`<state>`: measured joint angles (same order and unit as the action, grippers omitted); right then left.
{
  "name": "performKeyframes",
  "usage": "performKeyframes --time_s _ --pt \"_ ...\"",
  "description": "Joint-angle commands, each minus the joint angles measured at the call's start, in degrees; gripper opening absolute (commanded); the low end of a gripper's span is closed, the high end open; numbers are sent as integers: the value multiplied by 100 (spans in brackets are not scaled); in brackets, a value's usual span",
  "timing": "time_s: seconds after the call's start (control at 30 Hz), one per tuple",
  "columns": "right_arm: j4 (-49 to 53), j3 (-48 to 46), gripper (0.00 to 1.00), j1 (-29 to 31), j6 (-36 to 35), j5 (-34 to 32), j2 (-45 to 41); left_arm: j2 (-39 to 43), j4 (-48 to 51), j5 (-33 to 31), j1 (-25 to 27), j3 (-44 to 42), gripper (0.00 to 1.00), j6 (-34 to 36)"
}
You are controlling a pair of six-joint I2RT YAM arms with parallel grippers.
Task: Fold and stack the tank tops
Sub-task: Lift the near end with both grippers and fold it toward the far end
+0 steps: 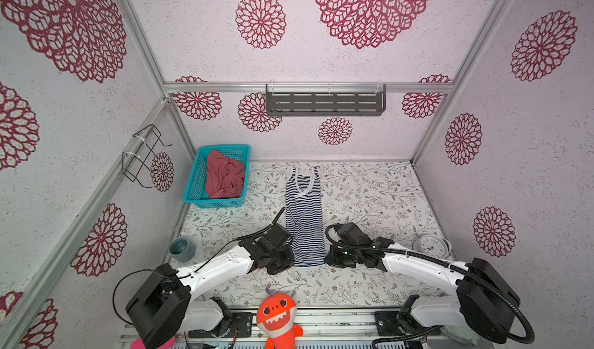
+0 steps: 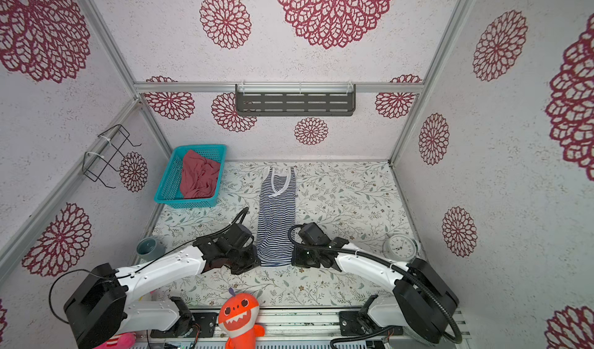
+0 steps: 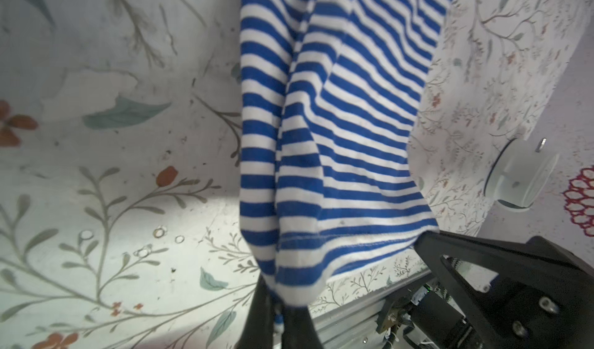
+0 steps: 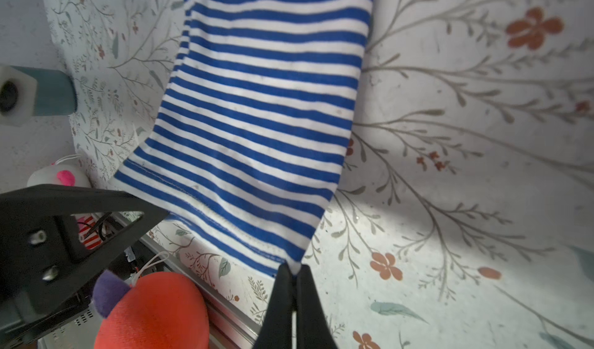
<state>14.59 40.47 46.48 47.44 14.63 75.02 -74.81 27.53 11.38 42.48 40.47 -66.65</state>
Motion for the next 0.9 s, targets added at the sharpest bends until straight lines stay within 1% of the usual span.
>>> performKeyframes --time_s 0.0,0.13,0.33,0.57,0.87 --pt "275 431 0 -175 -524 -248 22 -43 600 -66 -332 232 0 610" --pt "246 912 0 -464 -1080 -316 429 -378 816 60 -729 704 0 1259" --pt "163 1792 0 -910 -1827 -266 1293 -937 697 104 -1159 1209 0 1806" --pt "133 2790 0 -1383 -2310 -49 2238 -1913 750 110 -1647 2313 0 2567" --pt "261 3867 0 -1805 -2722 84 3231 -2927 762 215 -1940 3476 0 3038"
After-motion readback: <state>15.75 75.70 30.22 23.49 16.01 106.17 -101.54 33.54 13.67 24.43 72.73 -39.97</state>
